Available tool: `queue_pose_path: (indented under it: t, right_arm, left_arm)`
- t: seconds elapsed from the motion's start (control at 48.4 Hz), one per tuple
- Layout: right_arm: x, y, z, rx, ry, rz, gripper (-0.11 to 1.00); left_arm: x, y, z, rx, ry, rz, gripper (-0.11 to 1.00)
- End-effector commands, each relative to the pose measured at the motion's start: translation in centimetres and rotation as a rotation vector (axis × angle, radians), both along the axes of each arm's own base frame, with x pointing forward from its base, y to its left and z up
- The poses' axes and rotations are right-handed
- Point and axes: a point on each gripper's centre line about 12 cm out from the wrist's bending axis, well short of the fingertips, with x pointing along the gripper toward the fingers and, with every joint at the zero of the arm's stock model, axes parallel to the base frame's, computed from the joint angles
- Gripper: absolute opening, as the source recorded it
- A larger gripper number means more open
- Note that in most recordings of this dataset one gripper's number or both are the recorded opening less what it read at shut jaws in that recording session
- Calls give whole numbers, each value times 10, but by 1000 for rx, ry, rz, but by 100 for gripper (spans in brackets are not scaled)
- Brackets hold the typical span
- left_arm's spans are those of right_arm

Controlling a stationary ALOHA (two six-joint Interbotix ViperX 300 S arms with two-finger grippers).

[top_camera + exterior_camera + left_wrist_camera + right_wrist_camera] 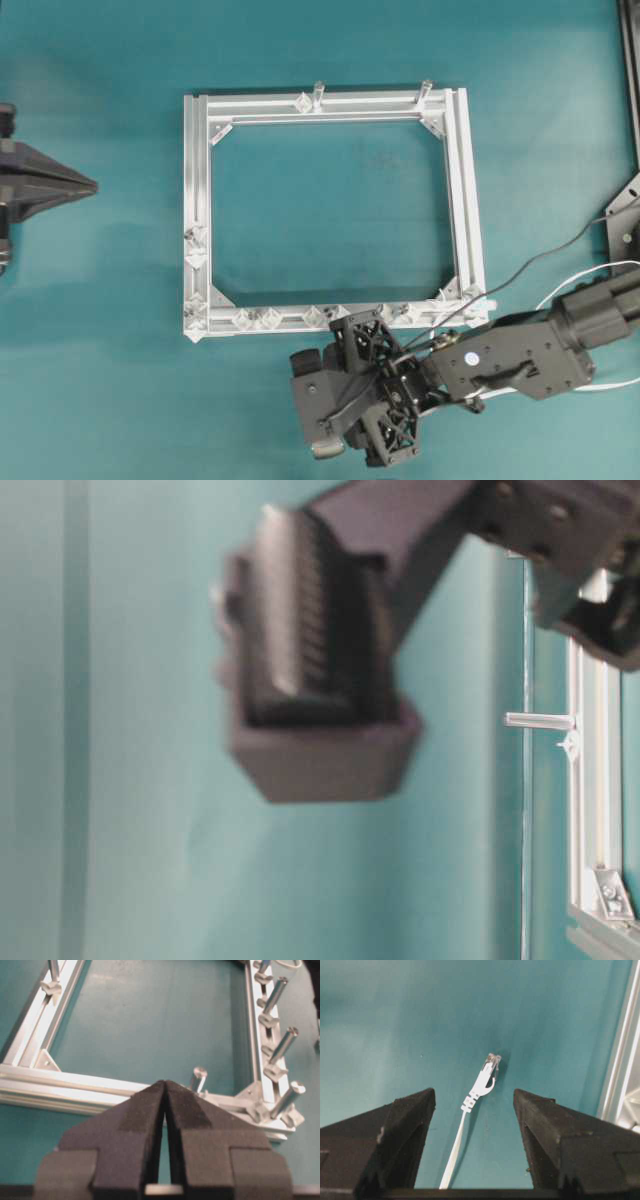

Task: Move the cable alternately left and right between 8 closely spaced pins so it hooks onto each one.
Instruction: 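Move the left arm aside and lower the right gripper toward the cable plug, then close the right gripper on the white cable just behind the plug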

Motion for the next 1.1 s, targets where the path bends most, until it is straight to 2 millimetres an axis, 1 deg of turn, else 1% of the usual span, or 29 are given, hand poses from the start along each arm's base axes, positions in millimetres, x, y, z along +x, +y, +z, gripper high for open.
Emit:
queue_pose_path:
  t: [0.0, 0.083, 0.186, 0.372, 0.538, 0.641, 0.682, 0.724, 0.765, 0.786, 0.827, 0.889, 0.91, 1.075]
  right_arm:
    - [6, 4, 9, 7, -32, 7, 66]
    - [6, 4, 4, 2, -21, 5, 66]
    - [7, 4, -1, 0, -13, 5, 66]
    - [8, 4, -10, -9, 4, 6, 66]
    - [9, 5, -13, -11, 9, 6, 66]
    - [10, 5, -14, -11, 11, 4, 63]
    - [10, 5, -14, -10, 14, 1, 60]
    - [11, 6, -14, -9, 14, 0, 53]
    - [11, 6, -13, -7, 13, -3, 43]
    - [10, 5, -14, -7, 15, -4, 36]
    - [11, 6, -13, -5, 14, -6, 24]
    - [11, 6, -13, -1, 15, -11, 12]
    - [10, 5, -14, 0, 17, -15, 10]
    - [11, 6, -13, 18, 20, -40, 9]
  left_arm:
    - [-10, -2, 4, -3, -20, -5, 0]
    - [-16, -3, 3, -7, -18, -6, 0]
    - [-19, -3, 5, -4, -42, -8, 0]
    - [-18, -3, 1, -4, -36, -7, 0]
    - [-17, -3, 0, -5, -31, -7, 0]
    - [-17, -3, 0, -5, -30, -5, 0]
    - [-17, -3, 0, -3, -31, -7, 0]
    - [-17, -3, 0, -5, -31, -5, 0]
    - [-17, -3, 0, -5, -30, -7, 0]
    - [-17, -3, 0, -6, -32, -6, 0]
    - [-17, -3, 0, -9, -32, -5, 0]
    - [-17, -3, 0, -17, -31, -1, 0]
    - [-17, -3, -2, -23, -27, -1, 0]
    - [-18, -3, -6, -59, -19, 11, 0]
